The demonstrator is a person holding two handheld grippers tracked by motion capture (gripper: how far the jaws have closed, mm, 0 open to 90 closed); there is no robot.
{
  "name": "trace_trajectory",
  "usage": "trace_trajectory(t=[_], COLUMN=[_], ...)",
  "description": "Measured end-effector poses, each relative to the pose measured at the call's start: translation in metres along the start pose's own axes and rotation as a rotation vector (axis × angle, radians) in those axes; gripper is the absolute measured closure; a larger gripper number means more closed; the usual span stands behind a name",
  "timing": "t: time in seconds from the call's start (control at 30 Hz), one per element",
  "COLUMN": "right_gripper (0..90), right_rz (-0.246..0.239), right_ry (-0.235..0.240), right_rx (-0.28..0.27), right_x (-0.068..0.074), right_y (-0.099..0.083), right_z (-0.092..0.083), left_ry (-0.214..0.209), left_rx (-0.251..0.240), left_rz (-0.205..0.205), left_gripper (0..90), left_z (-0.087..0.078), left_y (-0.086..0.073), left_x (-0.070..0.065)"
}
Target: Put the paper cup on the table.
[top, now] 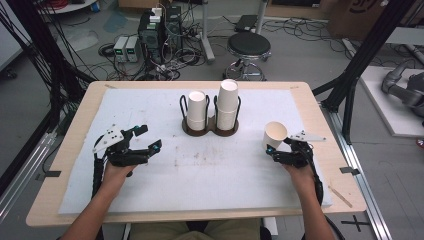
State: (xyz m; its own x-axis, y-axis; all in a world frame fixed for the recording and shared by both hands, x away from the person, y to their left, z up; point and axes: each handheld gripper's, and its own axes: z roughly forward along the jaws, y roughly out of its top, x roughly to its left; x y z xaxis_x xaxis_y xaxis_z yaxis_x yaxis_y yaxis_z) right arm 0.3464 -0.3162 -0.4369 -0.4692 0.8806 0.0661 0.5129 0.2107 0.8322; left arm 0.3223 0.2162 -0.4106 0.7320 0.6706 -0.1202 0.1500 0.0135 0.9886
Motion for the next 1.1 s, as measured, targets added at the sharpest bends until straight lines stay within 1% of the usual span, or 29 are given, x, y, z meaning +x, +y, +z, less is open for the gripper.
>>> trace_trajectory(t=[0.1,0.17,0.2,0.23,0.33,0.43,0.5,0.6,0.7,0.8,0.9,1.1], right_gripper=[20.1,20.1,20.1,20.1,20.1,20.1,20.1,20.1,20.1,20.1,20.1,20.1], right_rz=[-0.007,-0.005,-0.016,-0.011,-0.014,-0.032,-0.045,-0.094,-0.124,-0.136,-0.148,-0.152], right_ry=[-0.005,-0.001,-0.002,0.0,0.007,0.023,0.045,0.07,0.099,0.117,0.121,0.12], right_rx=[0.007,-0.004,-0.015,-0.025,-0.059,-0.097,-0.118,-0.157,-0.189,-0.21,-0.209,-0.2], right_x=[0.002,0.004,0.005,0.006,0.011,0.022,0.03,0.043,0.053,0.059,0.062,0.065], right_y=[-0.003,-0.005,-0.005,-0.004,-0.002,0.0,0.001,0.006,0.013,0.017,0.017,0.017], right_z=[-0.013,-0.02,-0.025,-0.03,-0.041,-0.051,-0.056,-0.062,-0.065,-0.066,-0.065,-0.064], left_ry=[-0.004,-0.007,-0.009,-0.01,-0.018,-0.021,-0.024,-0.026,-0.021,-0.022,-0.027,-0.026], left_rx=[0.002,0.001,-0.001,0.0,-0.004,-0.006,-0.007,-0.009,-0.013,-0.011,-0.009,-0.014], left_rz=[0.0,0.001,0.001,0.002,-0.001,0.003,0.005,0.015,0.022,0.022,0.028,0.037], left_gripper=[17.3,17.2,17.1,17.0,16.9,16.5,16.2,16.1,16.2,16.2,16.3,16.3], left_z=[0.0,0.001,0.001,0.001,0.001,0.002,0.002,0.003,0.002,0.002,0.0,-0.005], left_y=[0.0,0.001,0.001,0.001,0.001,0.003,0.003,0.004,0.006,0.006,0.006,0.007], left_x=[-0.001,-0.002,-0.002,-0.002,-0.003,-0.004,-0.006,-0.008,-0.008,-0.009,-0.011,-0.014])
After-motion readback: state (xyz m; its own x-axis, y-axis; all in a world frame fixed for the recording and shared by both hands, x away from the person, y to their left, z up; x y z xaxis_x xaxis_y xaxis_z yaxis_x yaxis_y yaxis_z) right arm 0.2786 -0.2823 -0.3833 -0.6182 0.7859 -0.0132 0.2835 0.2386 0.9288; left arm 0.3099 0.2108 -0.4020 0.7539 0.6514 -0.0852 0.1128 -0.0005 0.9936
